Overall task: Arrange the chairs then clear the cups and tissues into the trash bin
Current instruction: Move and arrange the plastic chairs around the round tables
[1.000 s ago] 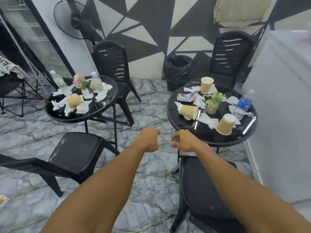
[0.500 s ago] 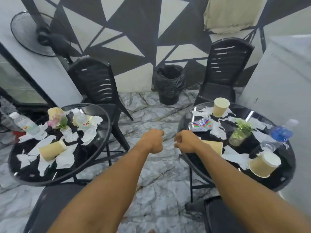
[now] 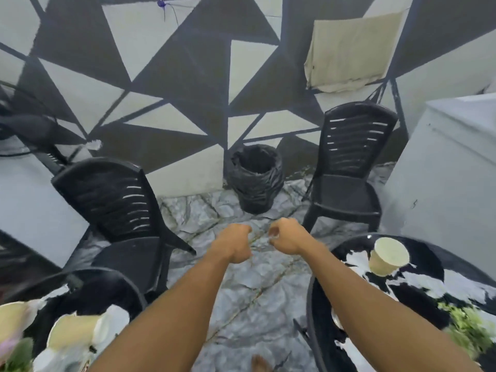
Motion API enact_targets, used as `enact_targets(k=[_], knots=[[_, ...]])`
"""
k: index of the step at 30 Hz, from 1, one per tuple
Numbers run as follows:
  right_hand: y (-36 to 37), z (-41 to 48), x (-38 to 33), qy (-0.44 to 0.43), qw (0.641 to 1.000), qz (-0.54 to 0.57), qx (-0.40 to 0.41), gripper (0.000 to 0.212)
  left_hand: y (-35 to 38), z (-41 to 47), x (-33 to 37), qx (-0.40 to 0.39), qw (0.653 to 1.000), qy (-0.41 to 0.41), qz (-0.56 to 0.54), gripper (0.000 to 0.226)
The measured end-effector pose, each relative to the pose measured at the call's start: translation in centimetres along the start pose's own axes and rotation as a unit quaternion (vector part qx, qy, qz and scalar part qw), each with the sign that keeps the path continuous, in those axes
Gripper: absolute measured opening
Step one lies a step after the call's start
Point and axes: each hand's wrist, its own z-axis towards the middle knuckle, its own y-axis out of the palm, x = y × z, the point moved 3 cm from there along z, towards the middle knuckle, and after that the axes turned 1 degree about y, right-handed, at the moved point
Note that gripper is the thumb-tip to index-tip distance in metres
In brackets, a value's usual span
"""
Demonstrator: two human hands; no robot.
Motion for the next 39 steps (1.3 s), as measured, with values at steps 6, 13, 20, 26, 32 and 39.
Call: enact_targets(k=[6,13,20,26,32,39], knots=[[-4.5,13.2,0.2,0.019,0.999,0.016,-0.021,0.021,-6.7,12.4,-2.8,-0.005,1.0,0.019,0.01,0.054],[-10.3,27.0,3.9,0.071,0.997,0.025,0.035,0.027,-13.4,29.4,-4.3,0.0,0.996,0.08,0.03,0.052],[-17.2,38.8,9.2,0.158,0.983,0.05,0.077,0.034,-20.2,46.2,-1.8,-0.014,0.983,0.176,0.057,0.017],[-22.2,45.4,16.2,0.228,0.96,0.094,0.131,0.022,-23.1,58.7,4.5,-0.051,0.965,0.249,0.066,0.026],[-28.0,54.9,25.8,0.259,0.937,0.114,0.206,0.026,-24.2,73.6,12.4,-0.056,0.951,0.291,0.092,0.033],[-32.6,62.2,37.8,0.329,0.899,0.185,0.221,0.025,-24.3,88.4,23.2,-0.118,0.949,0.286,0.057,0.066]])
